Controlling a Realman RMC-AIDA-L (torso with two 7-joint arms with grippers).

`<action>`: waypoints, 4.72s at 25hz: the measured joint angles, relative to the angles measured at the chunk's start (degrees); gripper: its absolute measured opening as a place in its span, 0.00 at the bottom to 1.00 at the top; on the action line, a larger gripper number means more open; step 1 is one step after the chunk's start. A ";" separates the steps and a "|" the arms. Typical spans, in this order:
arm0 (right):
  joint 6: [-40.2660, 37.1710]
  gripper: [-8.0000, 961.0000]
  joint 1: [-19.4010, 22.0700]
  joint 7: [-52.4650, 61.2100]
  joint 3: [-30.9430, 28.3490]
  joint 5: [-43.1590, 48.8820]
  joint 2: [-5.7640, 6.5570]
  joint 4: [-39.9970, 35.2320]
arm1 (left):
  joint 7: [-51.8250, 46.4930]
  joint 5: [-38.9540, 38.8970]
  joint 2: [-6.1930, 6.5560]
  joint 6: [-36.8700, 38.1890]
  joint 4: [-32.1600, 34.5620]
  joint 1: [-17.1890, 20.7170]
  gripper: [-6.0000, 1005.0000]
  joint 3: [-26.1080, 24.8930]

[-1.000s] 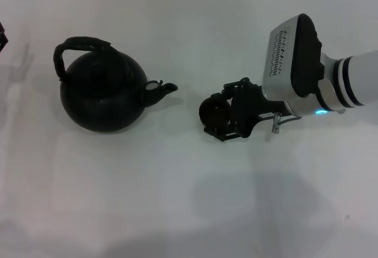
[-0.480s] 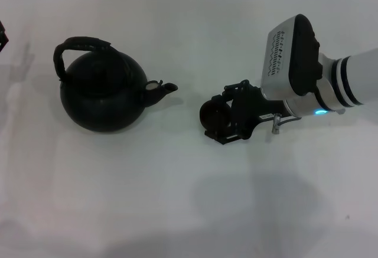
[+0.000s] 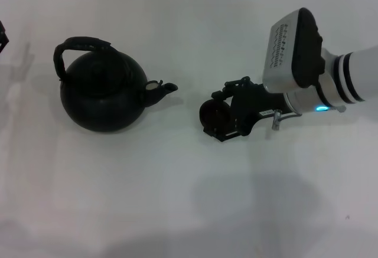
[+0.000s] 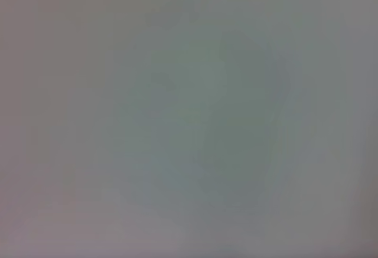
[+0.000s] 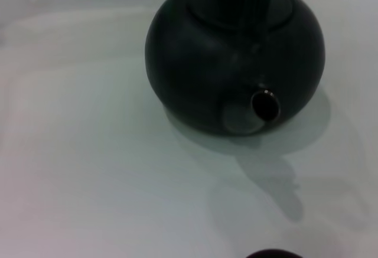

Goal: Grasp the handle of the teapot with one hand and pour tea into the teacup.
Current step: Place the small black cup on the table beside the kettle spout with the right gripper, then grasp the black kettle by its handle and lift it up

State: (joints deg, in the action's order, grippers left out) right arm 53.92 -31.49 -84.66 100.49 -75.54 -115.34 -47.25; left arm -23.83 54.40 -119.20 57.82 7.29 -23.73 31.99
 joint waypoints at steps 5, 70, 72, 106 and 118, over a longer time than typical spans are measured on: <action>3.01 0.88 -0.08 0.02 -3.04 -0.24 -0.05 -0.18 | 0.65 0.00 -0.06 0.03 -0.10 0.00 0.86 0.00; 17.81 0.89 16.54 -55.00 -68.48 -28.55 0.45 23.21 | -0.14 19.66 0.30 36.91 -15.82 11.61 0.86 1.24; 17.26 0.89 16.36 -55.01 -68.51 -28.60 0.45 23.34 | 0.37 19.84 0.17 36.72 -15.83 11.97 0.86 1.16; 19.55 0.89 14.69 -56.77 -68.50 -28.76 0.47 23.44 | -5.70 17.78 0.41 26.22 -9.83 7.78 0.80 1.32; 19.81 0.89 14.83 -56.75 -68.65 -29.69 0.48 23.44 | -9.20 18.75 0.44 21.78 -8.99 5.76 0.77 1.32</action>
State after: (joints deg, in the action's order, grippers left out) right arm 73.73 -16.65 -141.41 31.83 -105.23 -114.87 -23.81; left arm -33.04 73.16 -118.75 79.61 -1.70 -17.97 33.31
